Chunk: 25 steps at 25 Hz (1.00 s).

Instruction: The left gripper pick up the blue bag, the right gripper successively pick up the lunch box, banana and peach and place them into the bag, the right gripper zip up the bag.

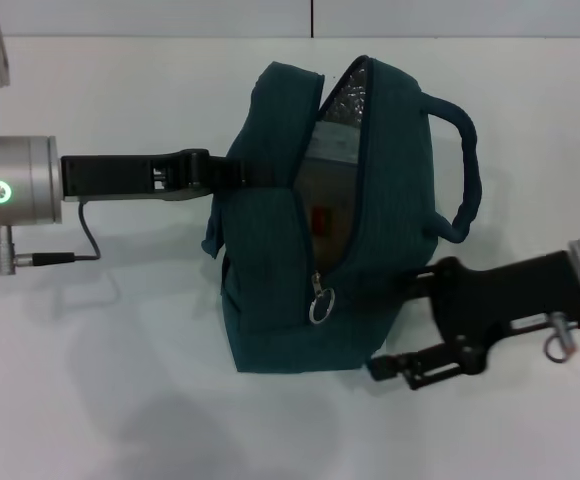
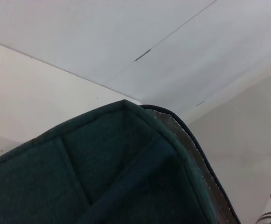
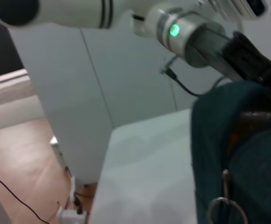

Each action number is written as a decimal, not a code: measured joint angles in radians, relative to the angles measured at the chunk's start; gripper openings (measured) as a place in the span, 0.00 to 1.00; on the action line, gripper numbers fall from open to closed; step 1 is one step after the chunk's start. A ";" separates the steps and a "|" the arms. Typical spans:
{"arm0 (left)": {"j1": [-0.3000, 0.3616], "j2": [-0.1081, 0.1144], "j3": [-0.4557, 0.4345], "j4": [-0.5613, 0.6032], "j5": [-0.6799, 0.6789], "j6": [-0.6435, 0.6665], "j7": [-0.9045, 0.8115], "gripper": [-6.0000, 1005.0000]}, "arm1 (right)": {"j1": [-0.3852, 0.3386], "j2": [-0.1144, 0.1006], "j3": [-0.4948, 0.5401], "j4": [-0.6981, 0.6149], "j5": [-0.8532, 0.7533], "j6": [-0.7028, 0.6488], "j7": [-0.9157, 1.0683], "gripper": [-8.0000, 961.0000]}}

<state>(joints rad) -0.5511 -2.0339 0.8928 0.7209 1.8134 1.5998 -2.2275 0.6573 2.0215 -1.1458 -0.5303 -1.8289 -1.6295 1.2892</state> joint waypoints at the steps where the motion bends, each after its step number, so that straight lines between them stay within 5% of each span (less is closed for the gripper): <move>1: 0.000 -0.001 0.000 0.000 0.000 0.000 0.001 0.09 | 0.014 0.003 -0.008 0.019 0.003 0.024 -0.008 0.78; 10: -0.009 -0.005 0.003 0.000 0.000 0.000 0.004 0.10 | 0.078 0.006 -0.164 0.108 0.191 0.148 -0.066 0.78; 25: -0.005 -0.008 0.007 0.000 0.009 0.000 0.006 0.10 | 0.061 0.006 -0.510 0.089 0.603 0.383 -0.097 0.78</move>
<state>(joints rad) -0.5557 -2.0420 0.8996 0.7210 1.8226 1.5999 -2.2211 0.7185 2.0277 -1.6562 -0.4414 -1.2261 -1.2470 1.1917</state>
